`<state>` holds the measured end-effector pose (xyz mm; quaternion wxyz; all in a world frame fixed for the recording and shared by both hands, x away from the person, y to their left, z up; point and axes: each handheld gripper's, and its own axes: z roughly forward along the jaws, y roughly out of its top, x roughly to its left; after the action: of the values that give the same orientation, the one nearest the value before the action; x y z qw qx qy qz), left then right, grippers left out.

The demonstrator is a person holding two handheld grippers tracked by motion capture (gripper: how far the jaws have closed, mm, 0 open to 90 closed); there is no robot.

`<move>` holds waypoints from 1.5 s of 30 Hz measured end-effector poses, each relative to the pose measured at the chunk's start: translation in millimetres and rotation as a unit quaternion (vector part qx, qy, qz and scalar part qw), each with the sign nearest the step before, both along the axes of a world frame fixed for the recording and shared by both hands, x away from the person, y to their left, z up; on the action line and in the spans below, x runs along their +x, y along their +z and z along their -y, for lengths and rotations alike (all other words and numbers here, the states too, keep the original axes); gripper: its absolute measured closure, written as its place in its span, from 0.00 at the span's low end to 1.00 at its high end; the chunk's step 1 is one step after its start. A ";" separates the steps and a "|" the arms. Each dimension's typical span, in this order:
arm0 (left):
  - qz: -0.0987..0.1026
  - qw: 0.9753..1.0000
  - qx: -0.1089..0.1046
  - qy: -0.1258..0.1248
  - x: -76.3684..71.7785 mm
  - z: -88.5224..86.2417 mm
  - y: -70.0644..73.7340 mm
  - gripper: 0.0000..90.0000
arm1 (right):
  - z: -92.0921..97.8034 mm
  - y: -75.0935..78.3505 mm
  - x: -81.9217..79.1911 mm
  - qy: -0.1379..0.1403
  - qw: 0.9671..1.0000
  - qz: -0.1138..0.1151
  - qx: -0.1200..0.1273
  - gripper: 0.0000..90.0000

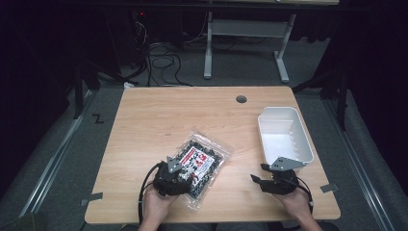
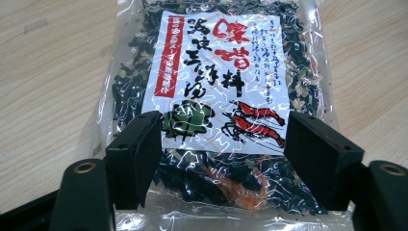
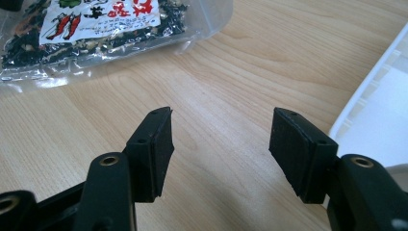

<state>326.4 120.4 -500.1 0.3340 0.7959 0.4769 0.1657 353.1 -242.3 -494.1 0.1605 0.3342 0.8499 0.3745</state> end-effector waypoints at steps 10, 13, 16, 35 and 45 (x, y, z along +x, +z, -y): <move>-0.001 1.000 0.004 0.008 1.0 -1.2 1.8 0.33 | -0.7 -2.8 -0.1 0.004 1.000 -0.005 -0.003 0.45; -0.001 1.000 0.004 0.011 1.9 -1.9 2.6 0.32 | -0.7 -3.2 0.3 0.005 1.000 -0.004 -0.001 0.45; -0.008 1.000 0.012 0.021 5.3 -3.0 2.9 0.31 | -0.1 -2.4 0.4 0.009 1.000 -0.003 -0.002 0.45; -0.040 0.996 0.027 0.069 34.2 -18.2 2.2 0.27 | 1.4 -3.8 0.4 0.000 1.000 0.003 0.003 0.43; -0.043 0.995 0.035 0.080 46.8 -20.0 -5.2 0.26 | 0.9 -4.7 0.6 0.000 1.000 0.002 -0.004 0.43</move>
<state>373.2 140.4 -505.3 0.2704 0.7729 0.5469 0.1741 353.6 -243.2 -498.9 0.1635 0.3330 0.8511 0.3715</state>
